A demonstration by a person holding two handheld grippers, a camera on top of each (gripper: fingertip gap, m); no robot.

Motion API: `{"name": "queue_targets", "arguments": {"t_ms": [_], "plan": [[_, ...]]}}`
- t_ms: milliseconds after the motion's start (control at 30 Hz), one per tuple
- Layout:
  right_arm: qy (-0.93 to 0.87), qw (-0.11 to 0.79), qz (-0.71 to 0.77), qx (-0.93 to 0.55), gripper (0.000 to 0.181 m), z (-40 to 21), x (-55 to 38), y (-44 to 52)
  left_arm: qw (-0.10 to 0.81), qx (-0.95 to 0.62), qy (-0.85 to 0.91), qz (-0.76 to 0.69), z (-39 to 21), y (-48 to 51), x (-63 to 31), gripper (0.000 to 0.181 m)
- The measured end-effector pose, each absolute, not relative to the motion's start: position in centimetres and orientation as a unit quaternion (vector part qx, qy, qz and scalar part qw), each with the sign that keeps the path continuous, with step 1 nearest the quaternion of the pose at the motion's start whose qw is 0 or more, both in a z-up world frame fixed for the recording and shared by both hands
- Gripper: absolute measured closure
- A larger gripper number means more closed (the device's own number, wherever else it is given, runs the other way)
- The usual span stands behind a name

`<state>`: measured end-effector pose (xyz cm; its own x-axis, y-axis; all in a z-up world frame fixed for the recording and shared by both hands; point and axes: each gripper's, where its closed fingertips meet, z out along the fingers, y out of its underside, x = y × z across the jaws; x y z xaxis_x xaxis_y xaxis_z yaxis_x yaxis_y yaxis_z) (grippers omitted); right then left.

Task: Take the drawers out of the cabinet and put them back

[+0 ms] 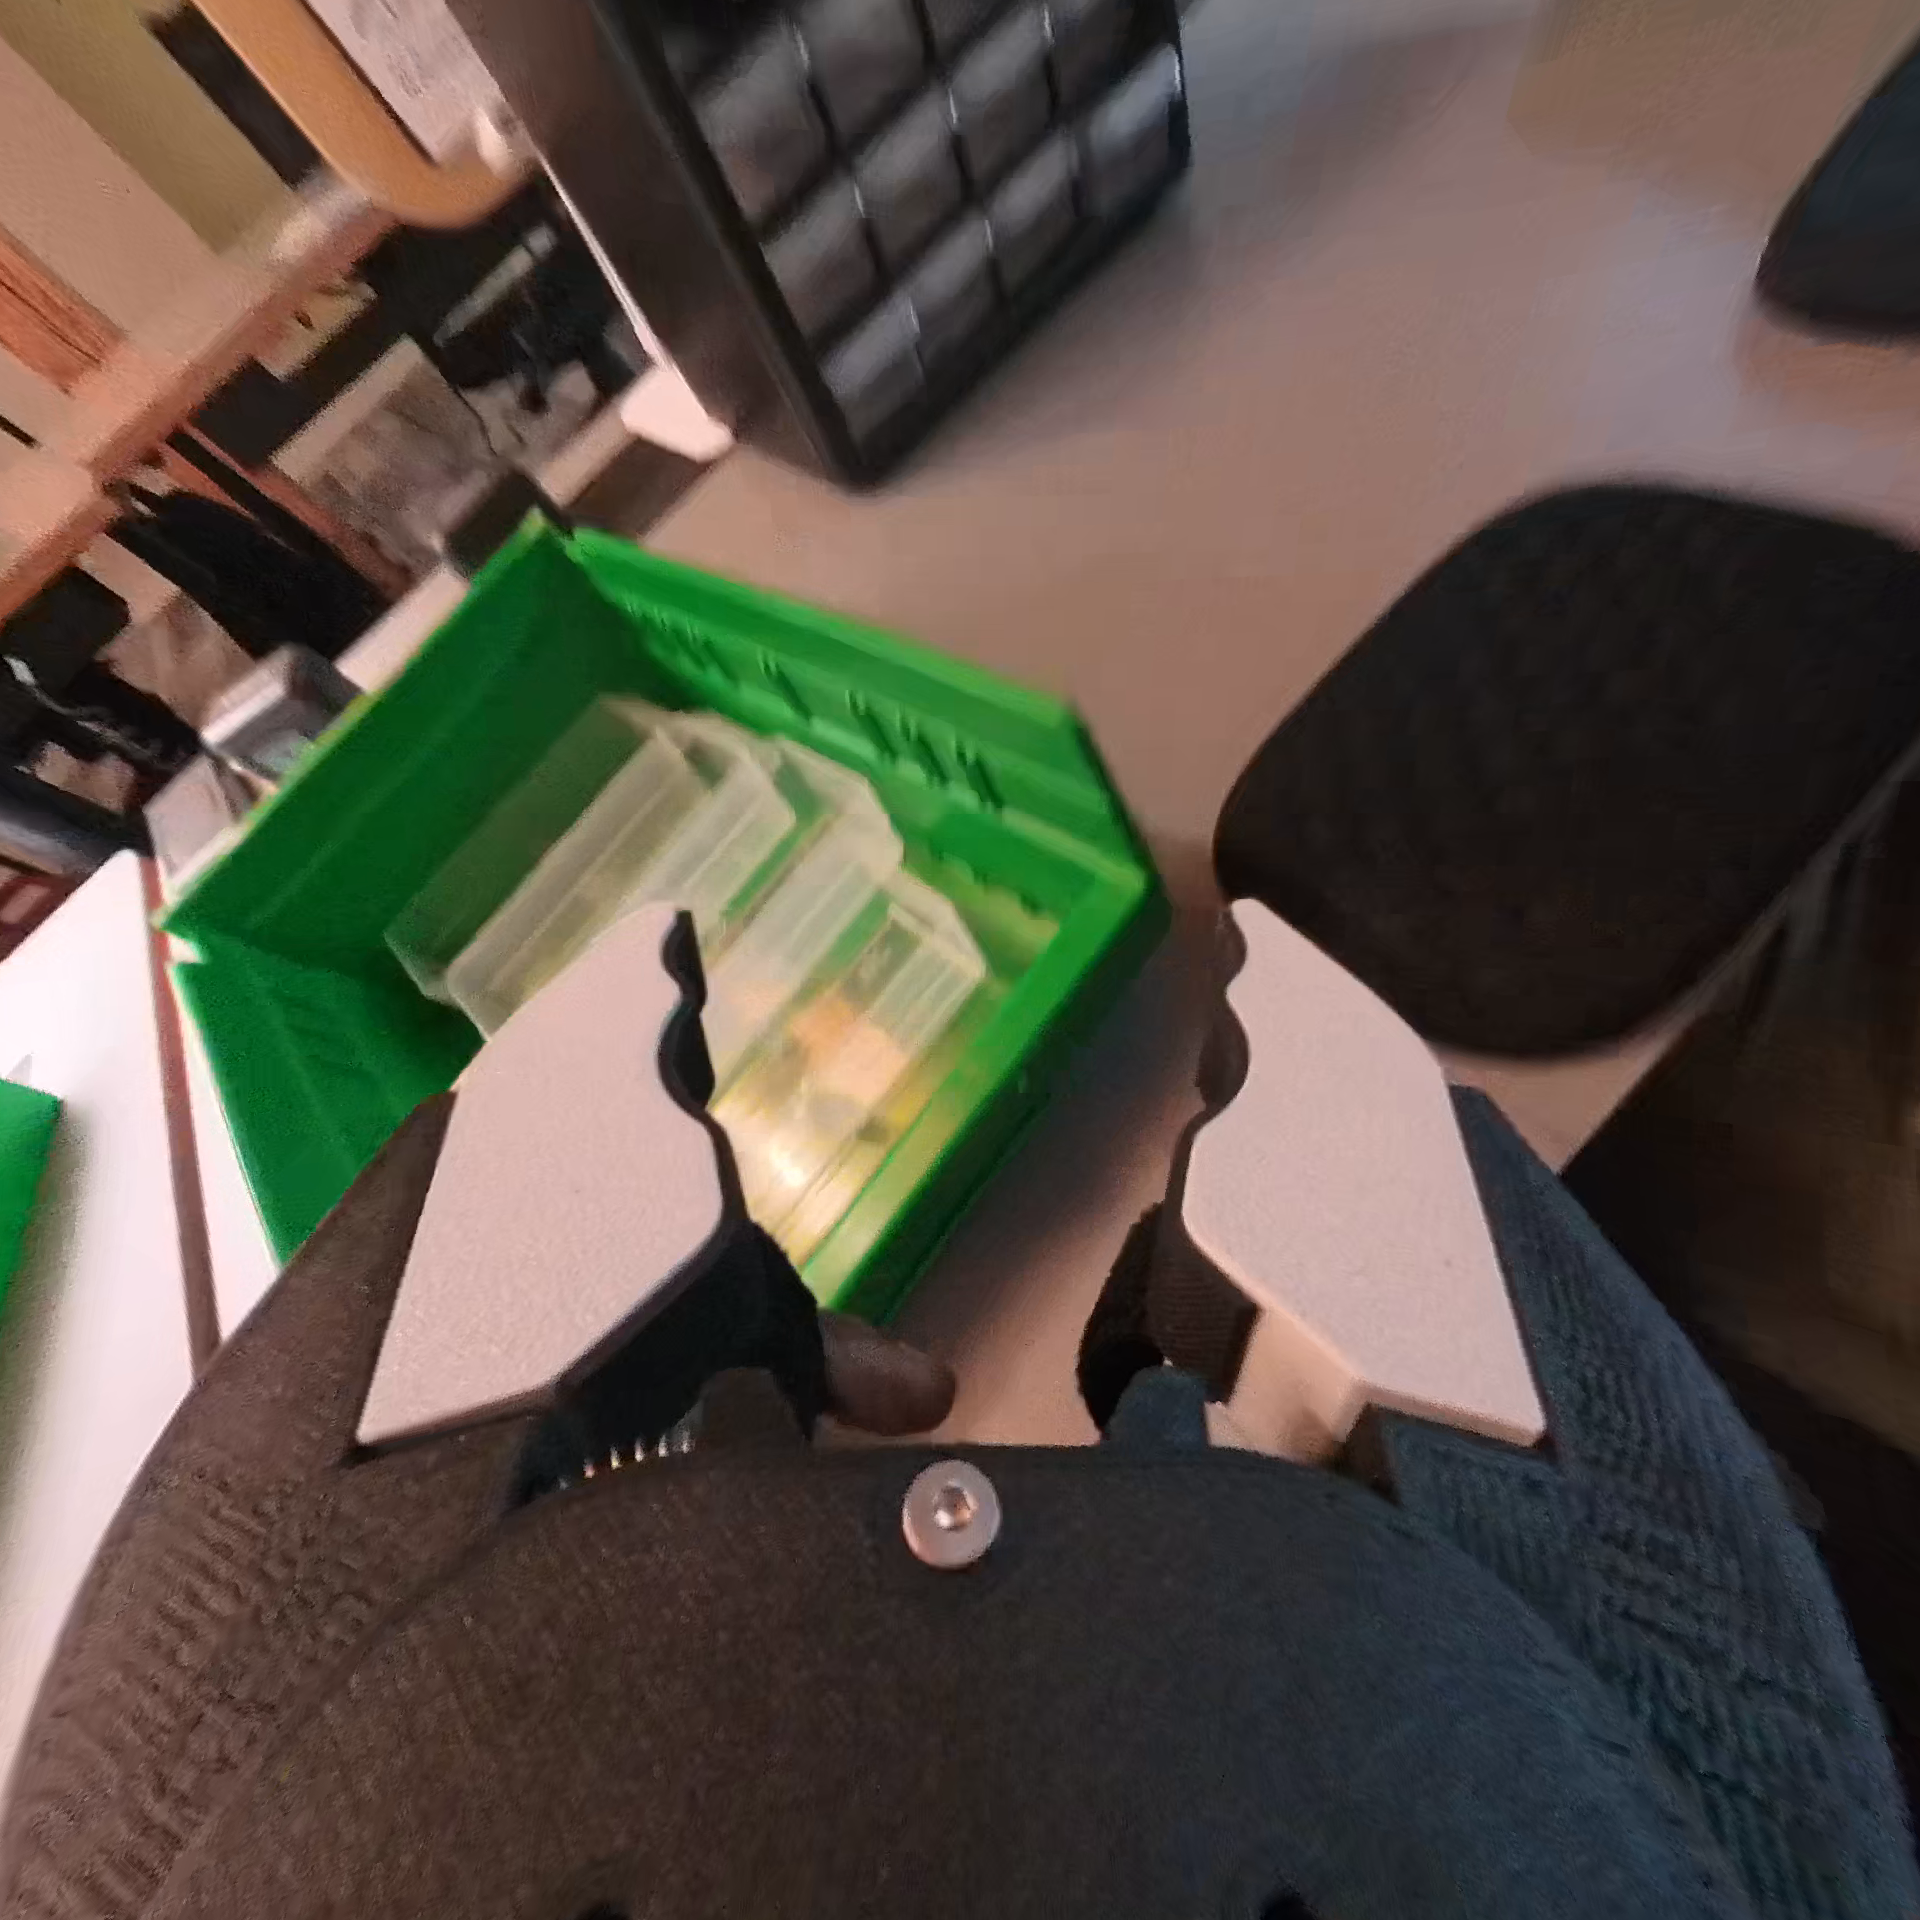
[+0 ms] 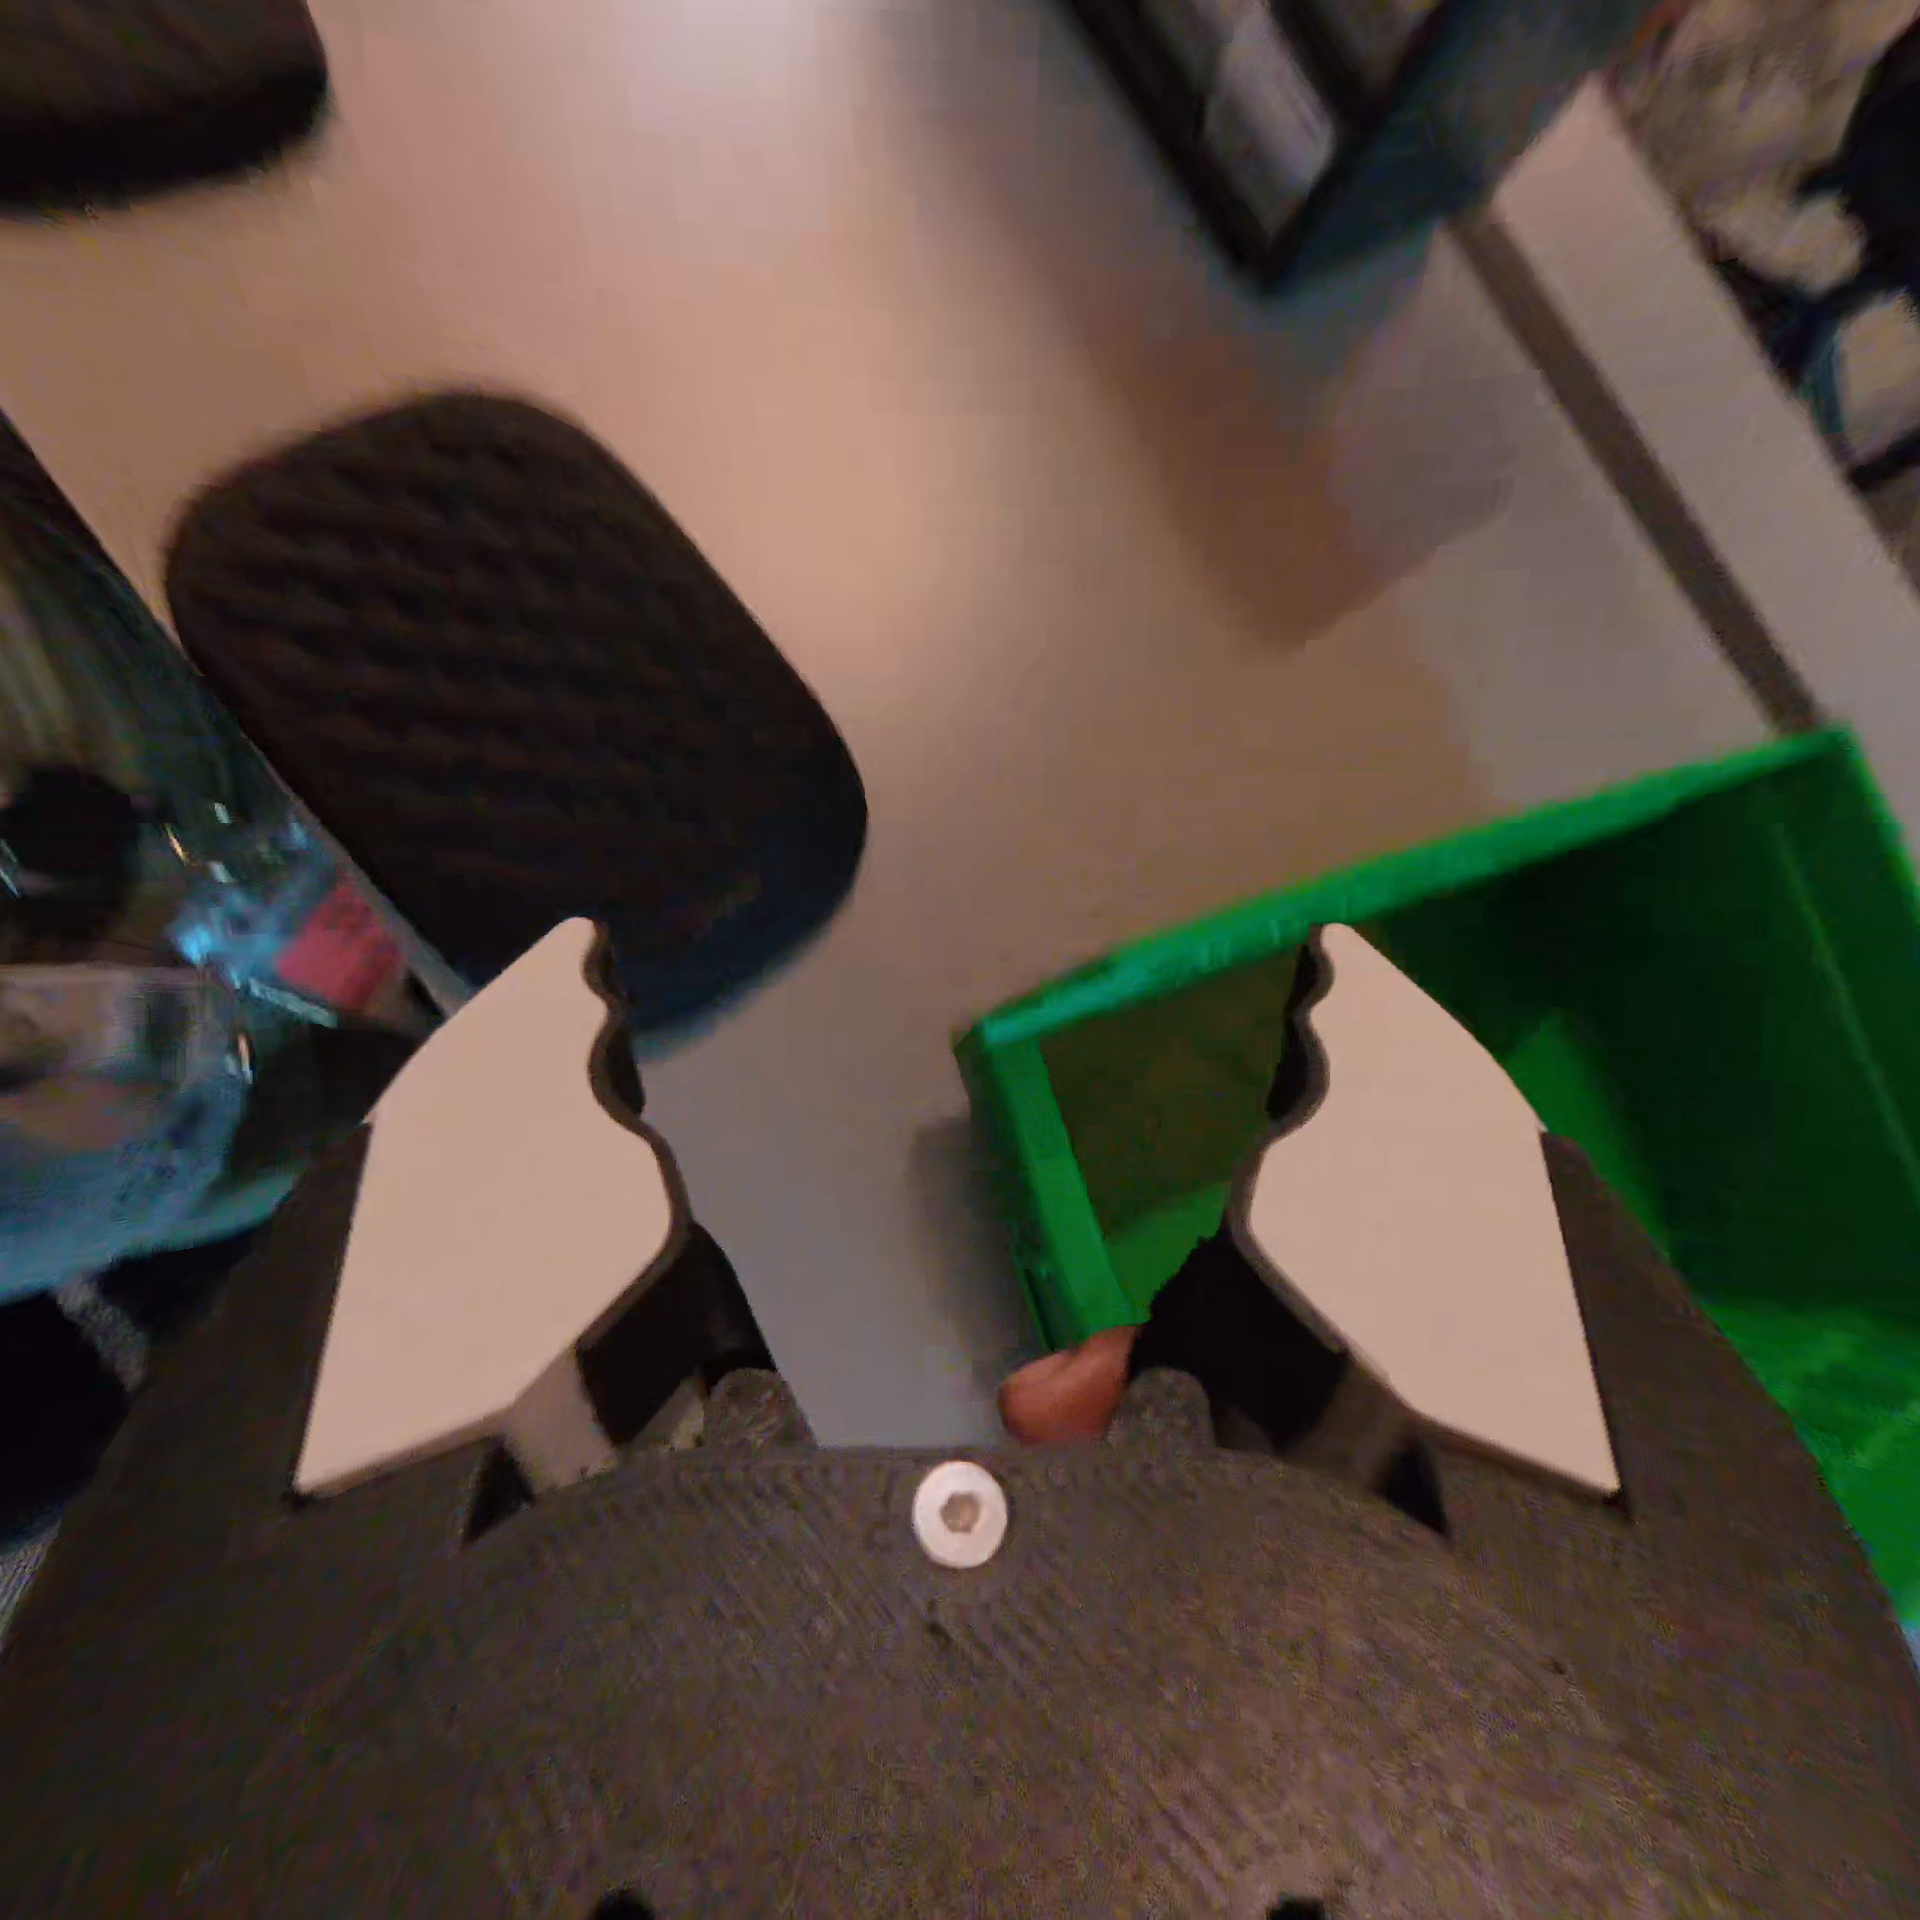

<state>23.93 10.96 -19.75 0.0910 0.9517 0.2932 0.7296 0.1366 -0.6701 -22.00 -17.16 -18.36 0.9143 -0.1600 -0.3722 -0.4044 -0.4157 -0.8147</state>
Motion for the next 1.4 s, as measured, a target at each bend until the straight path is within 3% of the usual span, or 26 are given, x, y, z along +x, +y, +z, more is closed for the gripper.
{"name": "queue_targets", "arguments": {"t_ms": [100, 200, 300, 700, 933, 1167, 1400], "plan": [[-0.627, 0.444, 0.203, -0.607, 0.057, -16.7, 19.5, 9.5, 0.618, -0.770, 0.123, 0.103, -14.1, -14.1, -18.3, 0.079], [-0.554, 0.517, 0.299, -0.579, 0.064, -13.3, 15.0, 8.1, 0.730, -0.679, 0.047, 0.060, -10.2, -11.0, -15.2, 0.081], [-0.489, 0.547, 0.389, -0.557, 0.071, -11.7, 11.1, 7.3, 0.765, -0.642, 0.029, 0.039, -9.1, -8.0, -12.8, 0.084], [-0.397, 0.536, 0.445, -0.597, 0.083, -14.1, 3.2, 12.7, 0.733, -0.680, 0.027, -0.018, -12.5, 5.6, -11.4, 0.091], [-0.397, 0.519, 0.426, -0.626, 0.084, -15.0, 1.3, 15.6, 0.701, -0.713, 0.009, -0.016, -13.0, 8.1, -13.8, 0.092], [-0.384, 0.575, 0.411, -0.594, 0.091, -13.6, 1.5, 15.4, 0.701, -0.712, 0.035, 0.016, -13.2, 8.3, -12.9, 0.096], [-0.381, 0.545, 0.356, -0.657, 0.085, -18.3, 2.2, 19.3, 0.671, -0.739, 0.030, 0.049, -13.5, 14.3, -15.2, 0.097]]}}
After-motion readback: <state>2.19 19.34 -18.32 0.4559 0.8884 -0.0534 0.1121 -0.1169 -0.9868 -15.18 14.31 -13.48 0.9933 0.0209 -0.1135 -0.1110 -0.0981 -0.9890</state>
